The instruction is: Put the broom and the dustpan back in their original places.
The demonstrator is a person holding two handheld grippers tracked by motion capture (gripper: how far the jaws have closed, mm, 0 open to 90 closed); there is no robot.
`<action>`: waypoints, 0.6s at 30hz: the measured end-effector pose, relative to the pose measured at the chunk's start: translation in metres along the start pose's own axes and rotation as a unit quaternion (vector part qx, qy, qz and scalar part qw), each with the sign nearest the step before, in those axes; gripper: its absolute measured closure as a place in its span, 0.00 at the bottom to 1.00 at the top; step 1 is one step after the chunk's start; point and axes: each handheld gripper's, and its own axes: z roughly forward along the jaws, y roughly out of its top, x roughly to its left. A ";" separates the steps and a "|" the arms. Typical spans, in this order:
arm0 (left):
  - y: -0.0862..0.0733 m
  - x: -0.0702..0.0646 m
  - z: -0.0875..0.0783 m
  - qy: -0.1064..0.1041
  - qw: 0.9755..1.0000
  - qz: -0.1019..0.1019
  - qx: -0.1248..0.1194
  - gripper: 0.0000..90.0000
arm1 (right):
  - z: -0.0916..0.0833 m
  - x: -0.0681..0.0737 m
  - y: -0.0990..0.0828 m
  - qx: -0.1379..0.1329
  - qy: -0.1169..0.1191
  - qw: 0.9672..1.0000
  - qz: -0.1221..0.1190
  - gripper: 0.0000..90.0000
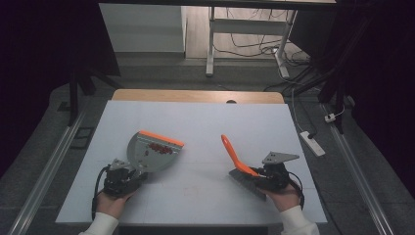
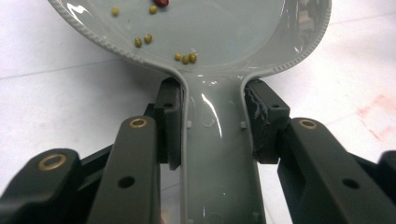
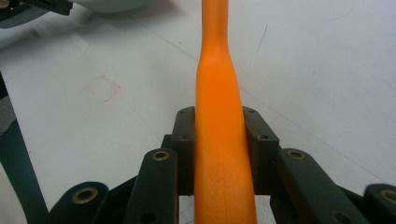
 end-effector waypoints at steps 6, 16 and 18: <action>-0.002 0.005 0.003 0.028 0.999 -0.024 0.001 0.69 | 0.002 -0.002 -0.002 0.010 0.003 1.000 0.009 0.78; -0.005 0.007 0.008 0.042 0.998 -0.042 0.013 0.69 | 0.007 -0.017 -0.007 0.025 -0.006 0.999 0.045 0.77; -0.006 0.007 0.010 0.046 0.998 -0.042 0.014 0.68 | 0.008 -0.022 -0.008 0.029 -0.026 0.998 0.044 0.74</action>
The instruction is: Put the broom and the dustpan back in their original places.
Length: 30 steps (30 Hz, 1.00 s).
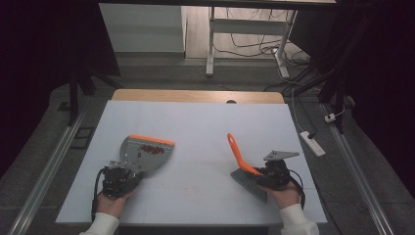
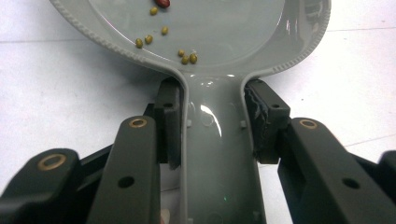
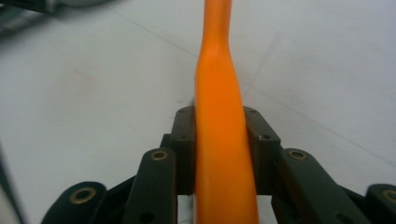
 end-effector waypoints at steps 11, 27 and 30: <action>0.000 0.002 -0.001 -0.009 1.000 0.000 -0.002 0.62 | 0.007 -0.022 -0.005 0.019 -0.017 0.999 0.043 0.61; 0.000 0.004 -0.023 -0.018 0.999 0.035 -0.035 0.27 | 0.007 -0.029 -0.010 0.030 -0.060 0.996 0.059 0.47; 0.001 0.005 -0.029 -0.030 0.997 0.054 -0.045 0.27 | -0.001 -0.026 -0.008 -0.001 -0.058 0.997 0.043 0.46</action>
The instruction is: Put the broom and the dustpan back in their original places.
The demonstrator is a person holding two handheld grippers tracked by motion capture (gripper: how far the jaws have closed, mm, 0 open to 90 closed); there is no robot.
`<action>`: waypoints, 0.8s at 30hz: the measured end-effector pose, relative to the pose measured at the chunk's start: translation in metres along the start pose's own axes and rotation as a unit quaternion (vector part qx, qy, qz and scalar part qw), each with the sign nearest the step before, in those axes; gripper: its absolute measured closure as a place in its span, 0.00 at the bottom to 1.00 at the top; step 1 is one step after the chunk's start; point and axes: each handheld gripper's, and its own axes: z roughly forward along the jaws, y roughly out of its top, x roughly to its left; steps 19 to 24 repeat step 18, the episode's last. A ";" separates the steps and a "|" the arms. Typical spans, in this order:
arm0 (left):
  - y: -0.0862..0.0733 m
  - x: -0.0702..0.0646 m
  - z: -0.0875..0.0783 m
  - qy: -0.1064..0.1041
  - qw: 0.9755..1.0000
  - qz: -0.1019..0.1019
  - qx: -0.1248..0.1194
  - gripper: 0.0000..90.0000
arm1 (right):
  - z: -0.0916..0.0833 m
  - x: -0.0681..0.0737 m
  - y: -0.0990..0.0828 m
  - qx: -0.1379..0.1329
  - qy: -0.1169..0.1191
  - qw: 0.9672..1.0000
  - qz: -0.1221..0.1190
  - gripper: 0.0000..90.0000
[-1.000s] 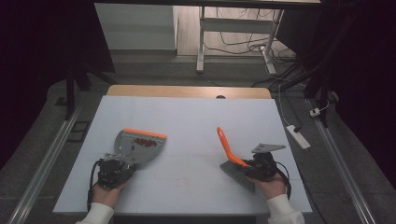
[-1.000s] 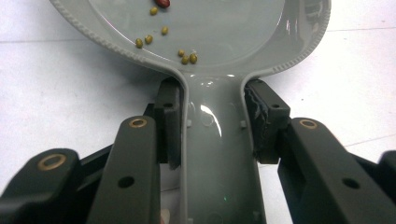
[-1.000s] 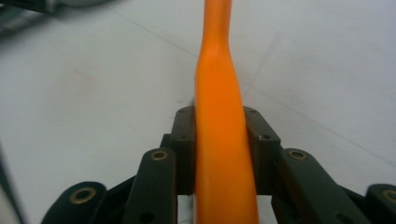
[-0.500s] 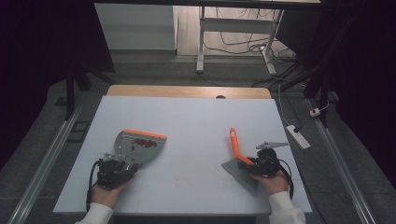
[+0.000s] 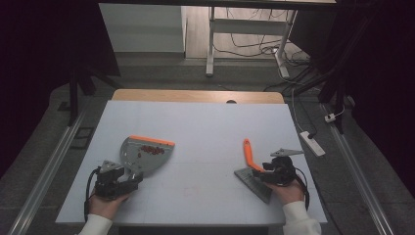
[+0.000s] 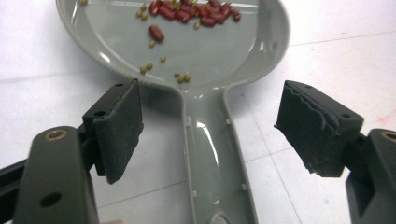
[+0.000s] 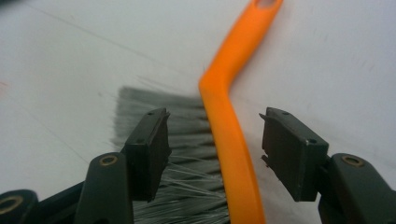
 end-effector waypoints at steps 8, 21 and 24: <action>0.010 -0.002 0.002 -0.051 0.997 0.063 -0.003 0.29 | -0.012 0.012 0.001 -0.051 0.045 0.994 -0.083 0.50; 0.023 -0.003 0.011 -0.099 0.990 0.103 0.006 0.30 | -0.010 0.032 -0.003 -0.067 0.056 0.985 -0.146 0.49; 0.023 -0.003 0.011 -0.099 0.990 0.103 0.006 0.30 | -0.010 0.032 -0.003 -0.067 0.056 0.985 -0.146 0.49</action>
